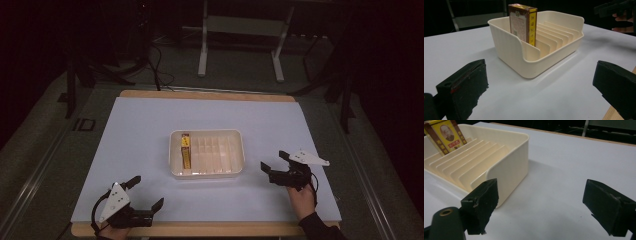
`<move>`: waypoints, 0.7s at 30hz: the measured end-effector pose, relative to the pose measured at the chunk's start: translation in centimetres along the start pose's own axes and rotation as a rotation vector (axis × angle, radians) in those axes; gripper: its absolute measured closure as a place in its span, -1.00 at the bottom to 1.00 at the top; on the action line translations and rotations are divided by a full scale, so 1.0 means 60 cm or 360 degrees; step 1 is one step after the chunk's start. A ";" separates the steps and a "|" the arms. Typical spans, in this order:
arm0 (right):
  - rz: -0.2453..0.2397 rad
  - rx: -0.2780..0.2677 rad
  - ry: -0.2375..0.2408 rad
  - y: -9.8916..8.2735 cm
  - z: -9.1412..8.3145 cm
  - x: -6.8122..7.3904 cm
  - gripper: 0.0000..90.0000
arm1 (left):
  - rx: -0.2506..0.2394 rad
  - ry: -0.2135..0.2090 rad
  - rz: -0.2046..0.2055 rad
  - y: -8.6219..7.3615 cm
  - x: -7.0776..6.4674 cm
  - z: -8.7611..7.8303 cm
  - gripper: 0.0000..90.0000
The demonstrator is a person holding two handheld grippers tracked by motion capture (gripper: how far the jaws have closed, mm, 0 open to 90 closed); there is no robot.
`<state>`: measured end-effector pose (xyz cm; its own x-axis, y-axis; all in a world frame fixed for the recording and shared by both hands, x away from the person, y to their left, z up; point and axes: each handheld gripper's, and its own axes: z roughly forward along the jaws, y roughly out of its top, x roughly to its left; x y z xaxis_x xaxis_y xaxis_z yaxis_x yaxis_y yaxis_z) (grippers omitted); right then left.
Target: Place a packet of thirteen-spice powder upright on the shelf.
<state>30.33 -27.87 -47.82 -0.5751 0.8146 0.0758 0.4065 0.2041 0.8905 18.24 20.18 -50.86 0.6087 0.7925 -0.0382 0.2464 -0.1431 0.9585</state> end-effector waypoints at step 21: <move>0.0029 -0.0011 -0.0023 0.001 0.001 -0.017 -0.69 | -0.0005 0.0010 0.0005 0.002 -0.003 0.000 -1.00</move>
